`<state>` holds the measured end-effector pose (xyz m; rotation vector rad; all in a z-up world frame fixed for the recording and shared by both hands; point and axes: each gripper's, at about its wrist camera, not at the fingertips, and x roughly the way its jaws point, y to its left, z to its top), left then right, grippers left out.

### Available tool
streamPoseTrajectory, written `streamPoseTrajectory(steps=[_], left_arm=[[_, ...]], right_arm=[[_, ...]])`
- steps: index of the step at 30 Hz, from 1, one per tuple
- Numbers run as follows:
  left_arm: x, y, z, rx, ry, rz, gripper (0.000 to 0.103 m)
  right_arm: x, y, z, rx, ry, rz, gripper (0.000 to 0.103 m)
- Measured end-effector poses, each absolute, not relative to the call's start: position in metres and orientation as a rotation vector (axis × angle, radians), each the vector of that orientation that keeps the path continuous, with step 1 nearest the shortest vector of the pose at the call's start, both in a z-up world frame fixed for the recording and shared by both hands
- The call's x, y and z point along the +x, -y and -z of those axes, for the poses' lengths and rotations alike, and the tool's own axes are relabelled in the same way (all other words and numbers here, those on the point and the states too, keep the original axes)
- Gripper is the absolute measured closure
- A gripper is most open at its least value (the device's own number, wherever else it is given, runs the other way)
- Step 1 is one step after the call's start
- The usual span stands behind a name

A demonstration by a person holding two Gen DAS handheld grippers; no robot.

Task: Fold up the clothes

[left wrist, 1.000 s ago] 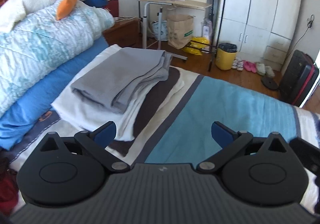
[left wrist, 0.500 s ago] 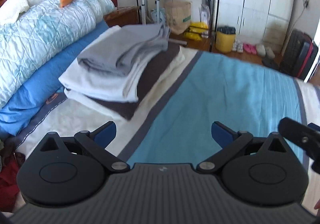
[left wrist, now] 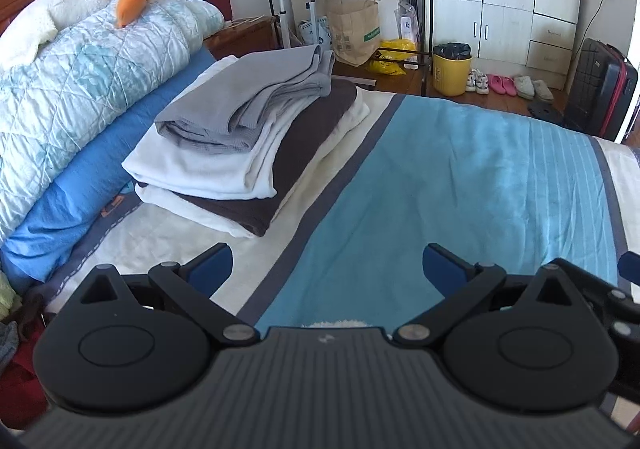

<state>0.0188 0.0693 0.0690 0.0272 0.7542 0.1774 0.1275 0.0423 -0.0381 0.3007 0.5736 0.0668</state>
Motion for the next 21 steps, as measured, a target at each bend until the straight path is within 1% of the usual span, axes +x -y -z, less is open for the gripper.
streamPoseTrajectory(steps=[10, 21], left_arm=[[0.0153, -0.0642, -0.0626, 0.049, -0.772, -0.16, 0.0], [0.0126, -0.0686, -0.0592, 0.0, -0.762, -0.167, 0.0]], right_arm=[[0.1221, -0.0366, 0.0412, 0.334, -0.597, -0.04, 0.006], [0.1209, -0.0381, 0.045, 0.334, -0.631, 0.001, 0.006]])
